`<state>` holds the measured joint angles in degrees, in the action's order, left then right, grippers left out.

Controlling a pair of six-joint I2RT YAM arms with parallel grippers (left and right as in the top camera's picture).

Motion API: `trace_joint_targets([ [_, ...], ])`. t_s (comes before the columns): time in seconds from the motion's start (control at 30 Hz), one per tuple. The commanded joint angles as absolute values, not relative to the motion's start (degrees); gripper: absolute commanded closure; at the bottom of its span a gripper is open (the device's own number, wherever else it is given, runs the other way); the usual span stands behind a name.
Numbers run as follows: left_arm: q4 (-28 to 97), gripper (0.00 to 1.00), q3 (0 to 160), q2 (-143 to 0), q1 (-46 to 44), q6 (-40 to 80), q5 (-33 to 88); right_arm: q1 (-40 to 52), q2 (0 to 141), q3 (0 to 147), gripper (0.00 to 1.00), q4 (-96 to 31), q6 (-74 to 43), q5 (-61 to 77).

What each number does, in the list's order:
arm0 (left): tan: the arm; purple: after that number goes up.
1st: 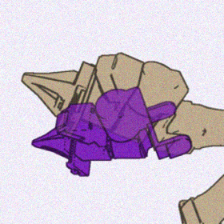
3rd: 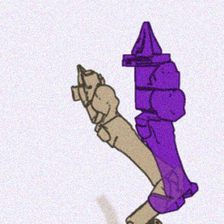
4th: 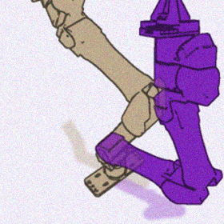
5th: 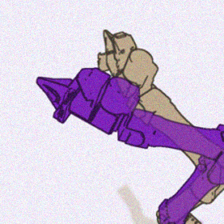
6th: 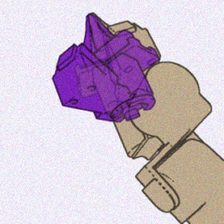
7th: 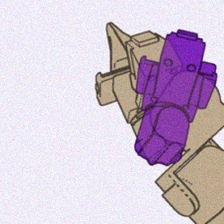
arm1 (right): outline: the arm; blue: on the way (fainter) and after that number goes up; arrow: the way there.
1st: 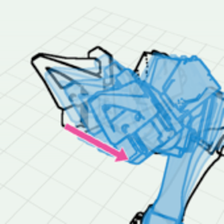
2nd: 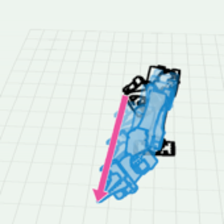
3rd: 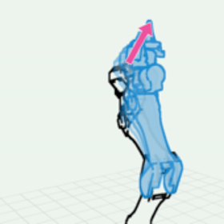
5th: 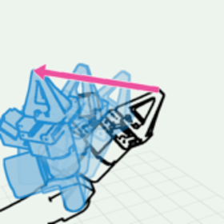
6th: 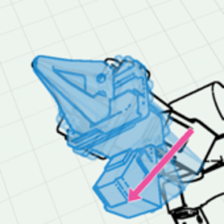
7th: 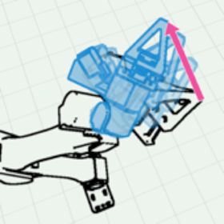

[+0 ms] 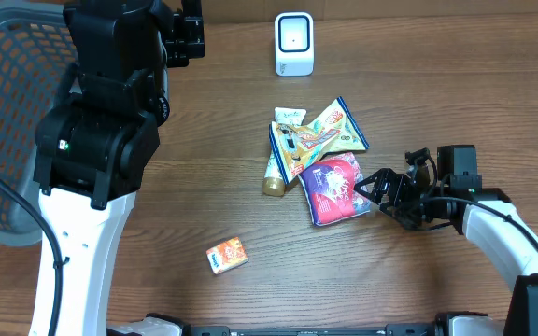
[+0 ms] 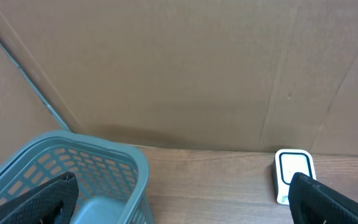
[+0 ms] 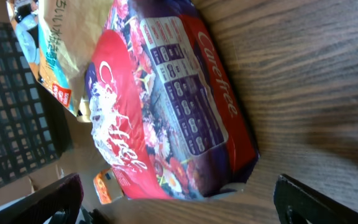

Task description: Scan the item barcode

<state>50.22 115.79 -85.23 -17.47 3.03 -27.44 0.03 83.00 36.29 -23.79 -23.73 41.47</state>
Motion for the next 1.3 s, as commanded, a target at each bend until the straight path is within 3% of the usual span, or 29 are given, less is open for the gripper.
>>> trace_joint_targets([
  [0.0,50.3,0.00,115.6,-84.2,-16.9,4.4,-27.0,0.0,82.1,33.4,0.01,-19.6,-29.5,42.1],
  [0.4,50.6,0.00,115.6,-84.2,-16.8,4.7,-27.1,7.0,89.7,32.1,0.05,-8.2,-37.1,42.1],
  [0.57,50.5,0.00,115.6,-84.2,-16.8,4.7,-27.1,8.0,91.8,32.1,0.36,-7.9,-37.8,39.5],
  [0.6,50.6,0.00,115.6,-84.2,-16.8,4.7,-27.1,8.0,91.8,32.1,0.53,-8.1,-37.7,38.6],
  [0.7,50.6,0.00,115.6,-84.2,-16.8,4.8,-27.1,8.0,91.8,32.1,0.82,-7.7,-37.2,38.6],
  [0.77,50.7,0.00,115.6,-84.2,-16.8,4.8,-27.1,8.0,91.8,32.1,0.91,-7.2,-35.5,38.6],
  [1.03,50.7,0.00,115.5,-84.2,-16.8,4.8,-27.2,8.0,89.4,33.9,0.96,-12.7,-30.9,39.0],
  [1.27,52.9,0.00,115.5,-84.9,-16.8,5.9,-27.1,8.1,78.4,46.2,0.96,-42.8,-24.5,22.9],
])
